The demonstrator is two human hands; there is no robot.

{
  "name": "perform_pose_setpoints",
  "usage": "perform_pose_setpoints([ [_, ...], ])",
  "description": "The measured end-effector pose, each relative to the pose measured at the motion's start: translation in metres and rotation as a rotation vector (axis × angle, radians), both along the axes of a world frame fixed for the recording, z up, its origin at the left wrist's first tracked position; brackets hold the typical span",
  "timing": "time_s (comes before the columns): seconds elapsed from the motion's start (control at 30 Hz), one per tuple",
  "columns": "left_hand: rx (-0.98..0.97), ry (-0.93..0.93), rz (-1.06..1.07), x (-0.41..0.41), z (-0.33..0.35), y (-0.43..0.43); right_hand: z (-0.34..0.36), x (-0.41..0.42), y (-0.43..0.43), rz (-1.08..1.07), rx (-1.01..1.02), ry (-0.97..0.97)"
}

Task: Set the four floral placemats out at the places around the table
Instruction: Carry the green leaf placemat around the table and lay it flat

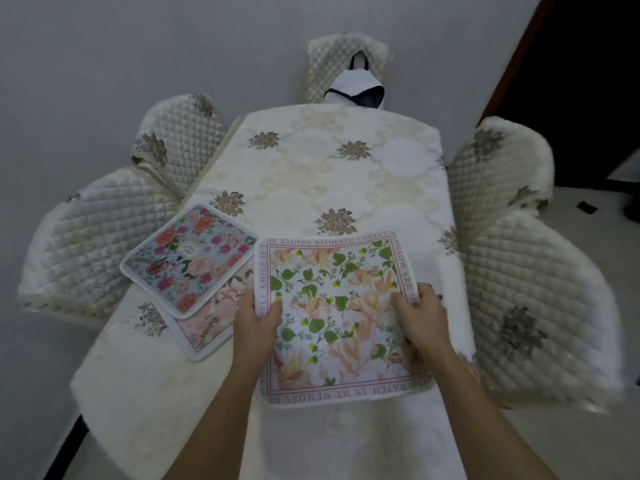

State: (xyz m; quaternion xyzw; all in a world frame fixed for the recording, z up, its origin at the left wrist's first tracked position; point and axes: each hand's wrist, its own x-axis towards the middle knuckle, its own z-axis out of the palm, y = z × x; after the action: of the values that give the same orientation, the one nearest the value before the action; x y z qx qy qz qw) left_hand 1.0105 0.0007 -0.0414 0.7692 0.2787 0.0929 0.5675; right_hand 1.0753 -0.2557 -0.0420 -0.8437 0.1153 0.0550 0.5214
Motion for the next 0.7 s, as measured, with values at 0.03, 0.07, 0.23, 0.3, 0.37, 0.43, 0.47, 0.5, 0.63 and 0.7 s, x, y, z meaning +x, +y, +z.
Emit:
perform_pose_setpoints([
  [0.03,-0.001,-0.005,-0.041,-0.001,-0.001,-0.007,0.003,-0.012,-0.01,-0.036,-0.004,-0.002],
  [0.07,-0.004,-0.012,-0.085,-0.002,-0.002,-0.014,0.003,-0.023,-0.02,-0.082,-0.003,-0.005],
  [0.23,-0.047,-0.019,-0.293,-0.014,-0.007,-0.053,0.003,-0.092,-0.065,-0.291,0.001,0.012],
  [0.3,-0.051,-0.019,-0.363,-0.02,-0.011,-0.072,0.006,-0.119,-0.081,-0.375,-0.028,-0.009],
  [0.37,-0.039,-0.018,-0.434,-0.028,-0.01,-0.093,0.01,-0.145,-0.096,-0.454,-0.052,-0.014],
  [0.43,-0.057,-0.023,-0.508,-0.038,-0.006,-0.113,0.011,-0.171,-0.111,-0.526,-0.065,-0.012],
  [0.47,-0.065,-0.029,-0.55,-0.041,-0.005,-0.122,0.011,-0.183,-0.12,-0.565,-0.067,-0.013],
  [0.5,-0.065,-0.031,-0.59,-0.043,-0.004,-0.131,0.012,-0.193,-0.128,-0.6,-0.073,-0.011],
  [0.63,-0.059,-0.012,-0.672,-0.048,0.001,-0.175,0.014,-0.226,-0.162,-0.716,-0.085,0.008],
  [0.7,-0.062,-0.013,-0.695,-0.051,0.004,-0.201,0.015,-0.237,-0.181,-0.771,-0.078,0.009],
])
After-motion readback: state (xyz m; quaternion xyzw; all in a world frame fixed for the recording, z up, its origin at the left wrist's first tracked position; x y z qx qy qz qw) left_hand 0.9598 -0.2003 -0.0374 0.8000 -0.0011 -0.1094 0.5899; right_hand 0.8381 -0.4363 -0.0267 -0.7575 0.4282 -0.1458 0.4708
